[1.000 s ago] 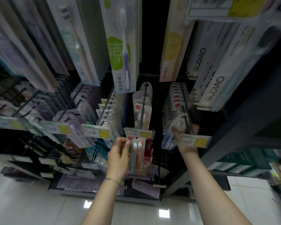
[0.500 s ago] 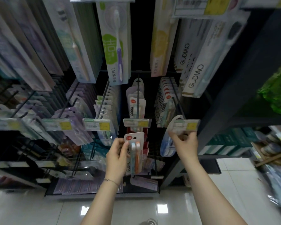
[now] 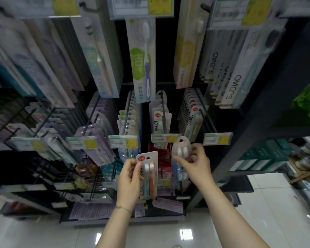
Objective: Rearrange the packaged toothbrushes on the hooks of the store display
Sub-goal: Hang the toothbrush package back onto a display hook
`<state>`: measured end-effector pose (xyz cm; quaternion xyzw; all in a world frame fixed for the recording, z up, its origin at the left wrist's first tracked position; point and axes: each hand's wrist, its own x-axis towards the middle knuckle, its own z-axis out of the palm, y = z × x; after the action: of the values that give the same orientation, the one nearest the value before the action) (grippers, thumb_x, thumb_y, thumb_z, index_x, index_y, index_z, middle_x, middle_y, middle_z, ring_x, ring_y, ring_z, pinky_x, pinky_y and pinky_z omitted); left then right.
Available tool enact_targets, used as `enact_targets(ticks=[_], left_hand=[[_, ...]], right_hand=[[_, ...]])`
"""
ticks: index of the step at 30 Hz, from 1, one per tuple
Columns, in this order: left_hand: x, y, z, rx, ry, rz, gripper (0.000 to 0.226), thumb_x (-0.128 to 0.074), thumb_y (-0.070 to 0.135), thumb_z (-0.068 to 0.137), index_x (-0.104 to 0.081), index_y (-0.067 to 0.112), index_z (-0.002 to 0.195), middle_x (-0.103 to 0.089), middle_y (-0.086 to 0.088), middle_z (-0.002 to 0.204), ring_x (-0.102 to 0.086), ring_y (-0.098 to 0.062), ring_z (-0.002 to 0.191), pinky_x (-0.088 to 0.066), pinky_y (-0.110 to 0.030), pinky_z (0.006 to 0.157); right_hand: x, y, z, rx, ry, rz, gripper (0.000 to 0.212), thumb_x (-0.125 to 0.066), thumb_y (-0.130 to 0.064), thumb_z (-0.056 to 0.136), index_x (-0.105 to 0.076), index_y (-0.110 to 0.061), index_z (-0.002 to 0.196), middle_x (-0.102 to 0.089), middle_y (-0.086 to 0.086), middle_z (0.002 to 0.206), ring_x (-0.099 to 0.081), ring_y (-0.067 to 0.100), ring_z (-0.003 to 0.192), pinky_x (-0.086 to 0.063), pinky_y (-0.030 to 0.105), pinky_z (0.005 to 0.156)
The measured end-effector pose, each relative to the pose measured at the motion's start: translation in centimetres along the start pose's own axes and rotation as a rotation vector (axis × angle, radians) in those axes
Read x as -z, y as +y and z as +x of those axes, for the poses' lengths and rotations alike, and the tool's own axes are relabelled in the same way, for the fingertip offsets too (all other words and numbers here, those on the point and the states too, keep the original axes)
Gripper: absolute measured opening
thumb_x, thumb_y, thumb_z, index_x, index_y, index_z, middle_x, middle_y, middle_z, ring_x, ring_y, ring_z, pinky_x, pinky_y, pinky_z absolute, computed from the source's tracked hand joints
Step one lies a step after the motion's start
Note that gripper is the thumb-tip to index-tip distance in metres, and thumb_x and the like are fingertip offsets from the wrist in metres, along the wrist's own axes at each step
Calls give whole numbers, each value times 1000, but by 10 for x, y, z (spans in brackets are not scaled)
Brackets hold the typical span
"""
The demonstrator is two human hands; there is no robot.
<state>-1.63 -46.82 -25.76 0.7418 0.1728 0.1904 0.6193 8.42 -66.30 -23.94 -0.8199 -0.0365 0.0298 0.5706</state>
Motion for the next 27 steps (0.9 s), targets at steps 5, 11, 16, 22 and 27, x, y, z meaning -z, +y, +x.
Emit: enact_targets(ticks=[5,11,16,22,27], left_hand=[[26,-5,0,20,52,22,13,-53,21,101,-61,24,92,-68,0,83,-63,-22,70,-54,-37,67],[51,-6,3,64,129,35,16,-54,23,101,-62,33,91,-70,5,88,-67,-18,75,-58,-48,71],[70,-3,7,57,195,63,17,-54,24,101,-60,33,88,-68,0,82,-65,-21,70,-55,-53,70],[87,2,13,52,253,99,26,-54,20,101,-59,41,86,-70,12,87,-65,-10,69,-56,-36,66],[92,1,7,64,268,107,26,-53,20,101,-58,39,84,-68,6,82,-63,-14,65,-53,-36,63]], right_hand=[[-41,-9,-5,45,-158,-57,47,-86,-35,72,-49,-48,96,-64,-13,92,-61,-2,74,-46,15,64],[-83,-15,1,91,-270,-141,57,-86,-41,70,-54,-36,117,-55,-14,105,-53,7,90,-48,20,80],[-106,-28,4,136,-314,-161,58,-81,-46,74,-51,-35,123,-50,-19,112,-46,0,89,-41,19,80],[-125,-47,7,133,-317,-72,37,-80,-36,78,-56,-37,105,-51,-19,77,-48,-6,65,-37,9,58],[-132,-50,8,82,-302,5,32,-77,-35,81,-56,-41,104,-69,-14,93,-65,3,81,-55,29,72]])
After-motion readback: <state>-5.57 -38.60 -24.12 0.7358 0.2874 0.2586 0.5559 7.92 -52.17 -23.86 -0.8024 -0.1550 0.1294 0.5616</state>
